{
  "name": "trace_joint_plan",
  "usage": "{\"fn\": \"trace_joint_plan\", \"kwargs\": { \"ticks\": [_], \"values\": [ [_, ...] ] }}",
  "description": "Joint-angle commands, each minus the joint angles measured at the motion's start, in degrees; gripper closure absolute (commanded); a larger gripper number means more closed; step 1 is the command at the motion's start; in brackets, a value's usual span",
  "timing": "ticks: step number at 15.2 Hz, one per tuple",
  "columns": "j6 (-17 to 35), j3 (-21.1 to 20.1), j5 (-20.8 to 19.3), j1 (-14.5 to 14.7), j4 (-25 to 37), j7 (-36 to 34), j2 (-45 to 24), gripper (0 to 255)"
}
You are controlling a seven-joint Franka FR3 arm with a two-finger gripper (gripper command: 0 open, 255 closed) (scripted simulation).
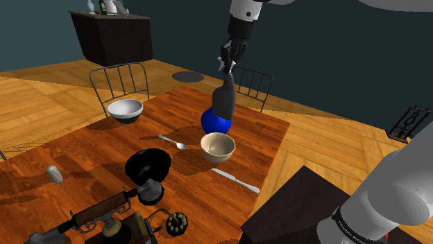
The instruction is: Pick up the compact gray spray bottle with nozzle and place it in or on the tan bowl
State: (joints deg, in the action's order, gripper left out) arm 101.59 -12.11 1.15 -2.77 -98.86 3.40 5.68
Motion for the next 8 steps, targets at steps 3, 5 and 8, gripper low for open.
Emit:
{"fn": "trace_joint_plan", "kwargs": {
  "ticks": [3, 5, 8],
  "values": [
    [2.6, 0.1, 0.0, -0.1, -2.4, 0.3, -0.3, 255],
    [4.2, 0.1, 0.0, -0.1, -4.1, 0.3, -0.1, 255],
    [6.6, 0.1, 0.1, -0.1, -6.6, 0.4, 0.1, 255]
  ]
}}
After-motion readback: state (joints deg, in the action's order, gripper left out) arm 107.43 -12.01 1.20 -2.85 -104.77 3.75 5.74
